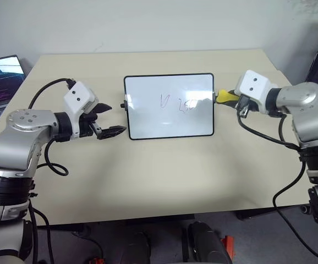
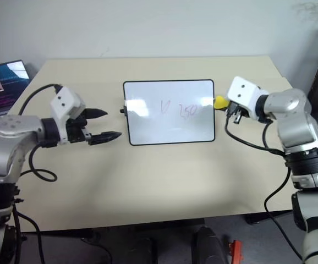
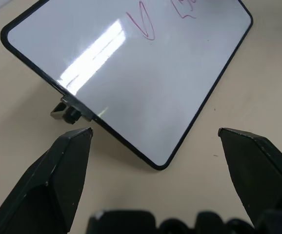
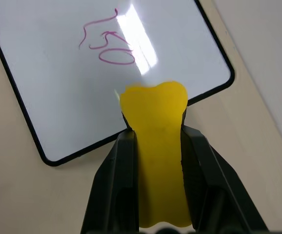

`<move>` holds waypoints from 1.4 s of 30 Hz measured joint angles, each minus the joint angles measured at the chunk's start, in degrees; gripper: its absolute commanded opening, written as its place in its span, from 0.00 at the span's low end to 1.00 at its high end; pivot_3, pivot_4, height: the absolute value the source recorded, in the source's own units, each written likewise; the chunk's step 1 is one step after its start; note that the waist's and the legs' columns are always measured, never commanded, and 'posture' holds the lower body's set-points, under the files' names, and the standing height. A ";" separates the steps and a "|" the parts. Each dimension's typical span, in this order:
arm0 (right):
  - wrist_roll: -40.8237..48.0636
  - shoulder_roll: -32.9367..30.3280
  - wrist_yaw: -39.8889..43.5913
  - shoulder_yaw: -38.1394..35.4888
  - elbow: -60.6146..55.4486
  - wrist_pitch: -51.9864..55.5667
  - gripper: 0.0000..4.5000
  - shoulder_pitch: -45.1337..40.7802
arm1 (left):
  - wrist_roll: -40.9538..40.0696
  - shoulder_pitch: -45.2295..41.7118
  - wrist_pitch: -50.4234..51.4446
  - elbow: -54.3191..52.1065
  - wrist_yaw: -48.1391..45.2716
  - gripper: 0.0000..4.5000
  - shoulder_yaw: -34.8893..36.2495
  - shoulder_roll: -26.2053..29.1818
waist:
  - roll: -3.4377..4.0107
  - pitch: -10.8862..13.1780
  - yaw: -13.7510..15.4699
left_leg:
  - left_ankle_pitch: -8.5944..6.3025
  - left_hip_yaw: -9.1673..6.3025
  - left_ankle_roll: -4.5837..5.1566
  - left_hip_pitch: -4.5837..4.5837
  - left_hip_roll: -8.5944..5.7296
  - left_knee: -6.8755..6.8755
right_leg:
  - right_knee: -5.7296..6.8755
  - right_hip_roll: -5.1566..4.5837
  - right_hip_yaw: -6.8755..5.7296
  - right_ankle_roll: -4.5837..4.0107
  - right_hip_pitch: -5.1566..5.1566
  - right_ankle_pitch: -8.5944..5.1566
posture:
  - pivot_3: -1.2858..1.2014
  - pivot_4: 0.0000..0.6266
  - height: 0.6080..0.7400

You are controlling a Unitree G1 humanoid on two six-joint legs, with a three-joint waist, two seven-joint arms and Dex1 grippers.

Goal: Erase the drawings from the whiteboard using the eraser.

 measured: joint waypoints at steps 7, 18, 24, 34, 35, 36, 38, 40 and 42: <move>1.19 -1.94 1.52 -0.92 0.28 -3.49 0.19 1.25 | -0.23 -1.13 -0.33 0.05 -2.36 1.00 0.34 1.27 | 0.00 0.00 0.43 | 0.00 0.02 0.00 0.00 0.00 0.07 | 0.00 0.00 0.02 0.02 0.02 -0.01 | 0.52 0.24 1.00; 0.79 0.74 -4.34 -1.00 9.26 -6.20 0.19 -5.01 | 0.93 -1.11 -2.13 1.11 -2.26 1.00 0.31 1.07 | 0.01 0.01 0.51 | 0.00 0.04 0.00 -0.02 0.00 0.19 | 0.04 0.00 0.04 -0.07 0.02 0.05 | 0.52 0.24 1.00; 1.02 1.93 -5.78 -1.00 11.11 -5.87 0.19 -5.22 | 2.19 -2.64 -4.21 3.38 -0.04 1.00 0.31 -1.08 | 0.01 0.01 0.98 | -0.01 0.03 -0.01 -0.06 0.00 0.30 | 0.06 0.00 0.04 -0.12 0.03 0.08 | 0.52 0.24 1.00; 1.14 3.41 -7.44 -1.06 11.72 -4.68 0.19 -5.54 | 3.31 -4.11 -5.82 4.28 1.50 1.00 0.31 -2.32 | 0.01 0.01 0.95 | -0.01 0.03 -0.01 -0.08 -0.01 0.35 | 0.08 0.00 0.04 -0.12 0.03 0.09 | 0.52 0.24 1.00; 1.25 4.09 -8.11 -1.43 11.72 -4.52 0.19 -5.58 | 3.40 -4.22 -5.91 4.60 1.54 1.00 0.31 -2.41 | 0.01 0.01 0.91 | -0.01 0.03 -0.01 -0.08 -0.01 0.36 | 0.09 0.00 0.04 -0.12 0.03 0.09 | 0.52 0.24 1.00; 1.54 4.89 -8.78 -1.84 11.72 -4.36 0.19 -5.71 | 3.45 -4.38 -5.91 4.82 1.56 1.00 0.31 -2.54 | 0.01 0.01 0.86 | -0.01 0.03 -0.01 -0.08 -0.01 0.37 | 0.11 0.00 0.04 -0.12 0.02 0.09 | 0.52 0.24 1.00; 2.86 6.83 -10.18 -2.74 11.69 -3.65 0.19 -6.44 | 3.46 -4.89 -5.94 4.91 1.51 1.00 0.30 -2.69 | 0.01 0.02 0.82 | -0.01 0.03 -0.01 -0.08 -0.01 0.41 | 0.14 0.00 0.05 -0.12 0.02 0.09 | 0.52 0.24 1.00; 3.56 7.53 -10.34 -3.12 11.03 -3.08 0.19 -7.22 | 3.45 -5.15 -5.98 4.91 1.49 1.00 0.30 -2.69 | 0.01 0.02 0.93 | -0.01 0.02 -0.01 -0.09 -0.01 0.41 | 0.14 0.00 0.04 -0.12 0.03 0.09 | 0.52 0.24 1.00; 3.84 7.55 -10.04 -3.14 9.75 -2.53 0.19 -7.23 | 3.45 -5.14 -5.97 4.91 1.48 1.00 0.30 -2.70 | 0.01 0.01 0.99 | -0.01 0.00 -0.01 -0.11 -0.01 0.42 | 0.13 0.00 0.02 -0.12 0.03 0.09 | 0.52 0.24 1.00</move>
